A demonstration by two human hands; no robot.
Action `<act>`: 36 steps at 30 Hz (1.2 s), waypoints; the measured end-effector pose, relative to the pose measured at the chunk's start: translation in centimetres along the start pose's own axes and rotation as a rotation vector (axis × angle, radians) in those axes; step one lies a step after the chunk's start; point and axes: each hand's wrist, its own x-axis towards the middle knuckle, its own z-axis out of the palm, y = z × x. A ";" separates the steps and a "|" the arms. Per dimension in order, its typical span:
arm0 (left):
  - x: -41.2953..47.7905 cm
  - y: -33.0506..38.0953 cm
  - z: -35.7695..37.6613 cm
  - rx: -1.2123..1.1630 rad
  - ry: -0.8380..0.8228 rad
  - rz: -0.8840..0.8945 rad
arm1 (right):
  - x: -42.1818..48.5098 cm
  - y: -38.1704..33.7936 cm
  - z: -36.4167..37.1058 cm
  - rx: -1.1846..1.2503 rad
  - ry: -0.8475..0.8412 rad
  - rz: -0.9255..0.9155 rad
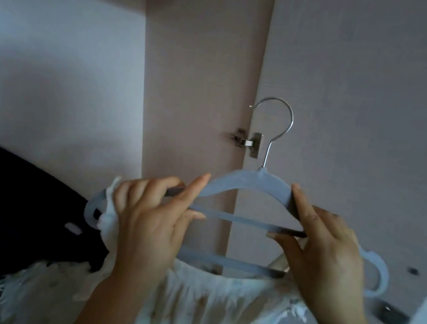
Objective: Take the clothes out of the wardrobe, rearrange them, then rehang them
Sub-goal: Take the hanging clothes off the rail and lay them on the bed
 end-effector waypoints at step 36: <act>-15.4 67.4 -32.0 -1.711 -0.141 0.566 | -36.2 -18.6 -71.3 -1.558 0.149 0.856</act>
